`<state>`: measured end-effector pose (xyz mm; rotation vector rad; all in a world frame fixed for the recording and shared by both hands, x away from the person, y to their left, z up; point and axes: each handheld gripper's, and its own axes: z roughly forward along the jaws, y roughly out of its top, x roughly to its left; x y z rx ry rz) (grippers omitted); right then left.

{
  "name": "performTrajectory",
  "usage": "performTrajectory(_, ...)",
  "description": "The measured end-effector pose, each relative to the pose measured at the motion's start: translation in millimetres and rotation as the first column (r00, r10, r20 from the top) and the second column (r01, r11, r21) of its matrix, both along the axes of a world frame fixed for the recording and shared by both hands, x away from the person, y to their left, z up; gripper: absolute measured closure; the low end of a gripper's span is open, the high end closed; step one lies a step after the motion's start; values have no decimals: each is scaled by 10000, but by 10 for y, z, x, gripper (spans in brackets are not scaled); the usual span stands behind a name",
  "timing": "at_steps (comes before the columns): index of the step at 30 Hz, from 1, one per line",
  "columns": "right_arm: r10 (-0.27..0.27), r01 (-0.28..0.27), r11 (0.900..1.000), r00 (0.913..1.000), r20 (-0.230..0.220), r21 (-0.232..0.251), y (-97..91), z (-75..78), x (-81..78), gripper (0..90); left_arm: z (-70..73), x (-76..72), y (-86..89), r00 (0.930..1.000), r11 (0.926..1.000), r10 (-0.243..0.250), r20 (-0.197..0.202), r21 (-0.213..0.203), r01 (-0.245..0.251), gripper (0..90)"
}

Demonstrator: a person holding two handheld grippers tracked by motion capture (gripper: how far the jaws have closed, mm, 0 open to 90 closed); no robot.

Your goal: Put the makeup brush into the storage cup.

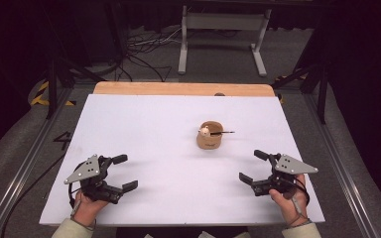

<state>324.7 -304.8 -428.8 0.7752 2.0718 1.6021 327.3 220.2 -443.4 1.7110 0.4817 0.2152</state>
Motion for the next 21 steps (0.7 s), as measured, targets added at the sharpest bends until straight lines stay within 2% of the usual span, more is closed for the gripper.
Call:
performTrajectory(5,8,-10,10000,9997,-227,-90,23,-70,16,19,-34,2,-12,9999,10000,-25,-161,-5,25,41)
performTrajectory(11,17,-21,10000,9993,-373,-92,53,-152,26,19,-52,-5,-14,9999,10000,-22,-124,44,23,41)
performTrajectory(21,-113,114,9999,9997,-220,61,46,-141,20,20,-78,2,-6,9996,10000,-34,-281,-15,33,41)
